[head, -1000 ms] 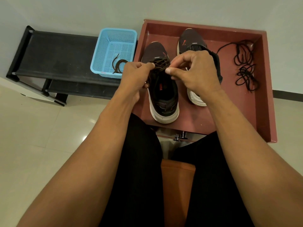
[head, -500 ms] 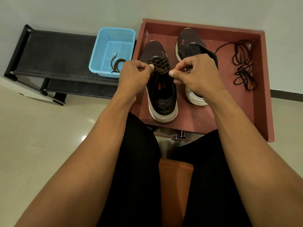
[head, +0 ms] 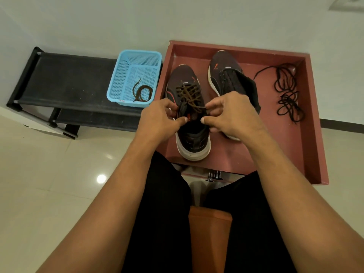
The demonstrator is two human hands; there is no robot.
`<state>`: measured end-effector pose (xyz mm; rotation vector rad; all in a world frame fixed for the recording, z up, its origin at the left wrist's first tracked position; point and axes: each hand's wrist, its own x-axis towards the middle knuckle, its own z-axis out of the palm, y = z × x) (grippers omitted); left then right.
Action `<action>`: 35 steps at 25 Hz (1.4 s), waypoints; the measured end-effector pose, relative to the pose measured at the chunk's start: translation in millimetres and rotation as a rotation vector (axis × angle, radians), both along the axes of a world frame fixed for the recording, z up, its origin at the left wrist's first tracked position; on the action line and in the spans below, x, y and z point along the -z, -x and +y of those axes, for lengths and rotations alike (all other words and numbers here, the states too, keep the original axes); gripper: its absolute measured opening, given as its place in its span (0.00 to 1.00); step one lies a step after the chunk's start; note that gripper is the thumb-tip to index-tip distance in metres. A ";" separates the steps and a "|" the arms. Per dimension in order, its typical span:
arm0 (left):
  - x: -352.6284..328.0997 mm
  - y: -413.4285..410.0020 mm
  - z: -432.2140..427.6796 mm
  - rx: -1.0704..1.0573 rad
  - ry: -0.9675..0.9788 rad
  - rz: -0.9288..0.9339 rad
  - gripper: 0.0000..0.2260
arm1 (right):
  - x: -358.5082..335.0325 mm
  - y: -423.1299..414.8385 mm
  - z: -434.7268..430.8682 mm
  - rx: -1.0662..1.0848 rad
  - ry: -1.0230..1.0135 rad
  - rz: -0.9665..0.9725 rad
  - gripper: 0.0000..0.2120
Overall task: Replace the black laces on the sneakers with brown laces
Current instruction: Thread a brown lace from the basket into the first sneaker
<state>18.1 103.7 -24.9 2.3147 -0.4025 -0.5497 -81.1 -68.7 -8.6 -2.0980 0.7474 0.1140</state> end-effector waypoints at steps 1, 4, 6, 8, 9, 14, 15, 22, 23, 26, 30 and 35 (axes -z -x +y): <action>-1.8 -0.1 -0.4 -0.001 -0.016 -0.028 0.17 | 1.0 -0.9 0.6 0.018 -0.013 -0.011 0.21; -3.2 -4.8 -5.2 -0.026 -0.035 -0.090 0.16 | 8.5 -10.3 6.0 0.070 0.008 -0.069 0.20; -2.8 -12.0 -9.2 -0.066 -0.013 -0.133 0.16 | 13.0 -20.3 10.4 0.080 0.107 -0.114 0.17; -4.8 -15.7 -14.6 -0.104 0.006 -0.164 0.15 | 15.2 -29.2 12.6 0.090 0.204 -0.152 0.14; -5.2 -15.8 -17.5 -0.117 0.020 -0.162 0.14 | 15.8 -33.1 13.3 0.102 0.238 -0.163 0.14; -3.4 -17.6 -26.9 -0.117 0.105 -0.099 0.14 | 20.6 -48.1 13.2 0.190 0.268 -0.207 0.19; -2.4 -18.9 -27.5 -0.118 0.124 -0.090 0.14 | 22.2 -49.9 12.9 0.200 0.262 -0.219 0.18; -3.0 -19.3 -35.0 -0.119 0.228 0.018 0.15 | 31.7 -60.1 23.6 0.214 0.202 -0.290 0.20; -3.8 -19.1 -35.5 -0.123 0.232 0.020 0.14 | 33.4 -61.1 25.3 0.198 0.208 -0.293 0.19; -3.9 -19.2 -36.1 -0.125 0.226 0.020 0.12 | 30.5 -61.7 26.3 0.129 0.215 -0.268 0.16; -6.5 -18.3 -36.8 -0.111 0.216 -0.097 0.13 | 9.8 -50.8 16.1 -0.067 0.169 -0.148 0.21; -25.3 -2.9 -40.9 -0.170 0.356 -0.561 0.15 | -8.3 -16.9 -35.8 0.292 0.102 -0.437 0.12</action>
